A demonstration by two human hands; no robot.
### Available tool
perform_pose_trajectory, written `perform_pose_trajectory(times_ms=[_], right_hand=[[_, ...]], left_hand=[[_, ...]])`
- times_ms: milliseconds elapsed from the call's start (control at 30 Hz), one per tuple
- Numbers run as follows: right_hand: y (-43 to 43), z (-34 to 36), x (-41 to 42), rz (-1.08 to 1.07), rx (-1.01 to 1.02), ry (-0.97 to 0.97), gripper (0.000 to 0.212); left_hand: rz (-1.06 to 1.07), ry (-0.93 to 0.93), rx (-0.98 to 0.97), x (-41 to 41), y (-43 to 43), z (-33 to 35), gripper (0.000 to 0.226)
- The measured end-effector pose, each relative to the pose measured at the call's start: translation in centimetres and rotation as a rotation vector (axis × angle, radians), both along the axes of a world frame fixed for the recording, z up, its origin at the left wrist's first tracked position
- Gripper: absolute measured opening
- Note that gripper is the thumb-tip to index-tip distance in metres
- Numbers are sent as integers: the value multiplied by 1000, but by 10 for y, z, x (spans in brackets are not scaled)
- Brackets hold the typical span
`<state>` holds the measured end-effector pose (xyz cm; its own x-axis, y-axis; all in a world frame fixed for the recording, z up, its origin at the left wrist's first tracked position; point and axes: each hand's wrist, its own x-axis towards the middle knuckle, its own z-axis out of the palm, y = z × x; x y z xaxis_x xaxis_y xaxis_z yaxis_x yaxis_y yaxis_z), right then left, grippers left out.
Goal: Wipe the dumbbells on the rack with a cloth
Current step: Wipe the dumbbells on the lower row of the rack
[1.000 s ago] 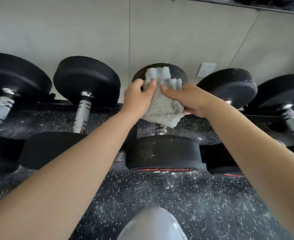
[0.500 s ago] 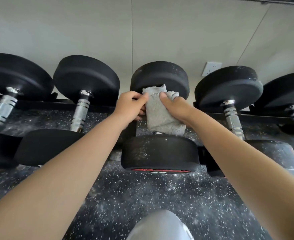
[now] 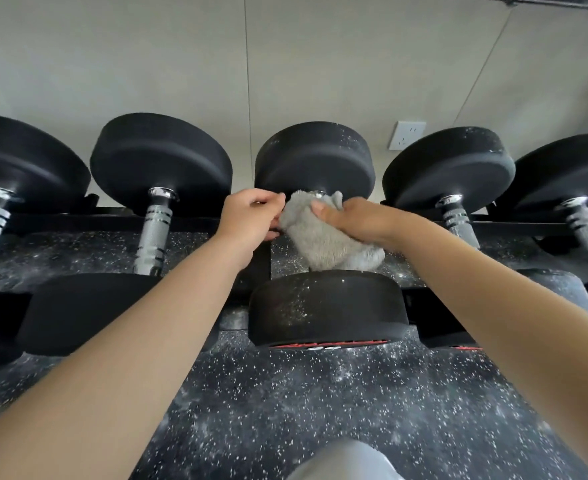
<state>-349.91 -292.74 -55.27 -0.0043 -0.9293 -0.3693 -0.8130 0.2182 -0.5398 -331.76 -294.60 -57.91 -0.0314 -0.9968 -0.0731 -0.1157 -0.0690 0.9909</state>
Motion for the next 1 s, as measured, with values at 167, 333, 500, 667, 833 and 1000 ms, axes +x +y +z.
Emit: perform_pose_trajectory(times_ms=[167, 333, 500, 667, 833, 1000], right_hand=[[-5, 11, 6, -62, -5, -42, 95], [31, 7, 3, 170, 235, 144, 98], [41, 38, -7, 272, 48, 122, 70], [29, 101, -47, -63, -239, -330, 77], [-43, 100, -43, -300, -446, -456, 61], [-68, 58, 1, -209, -587, -18, 55]], left_hand=[[3, -46, -53, 5, 4, 0, 6], [-27, -8, 8, -4, 5, -1, 8], [-63, -68, 5, -20, 14, -8, 45], [-163, -7, 74, -29, 17, -14, 46], [-211, 107, 185, -27, 17, -16, 70], [-258, 161, 318, -27, 13, -18, 74]])
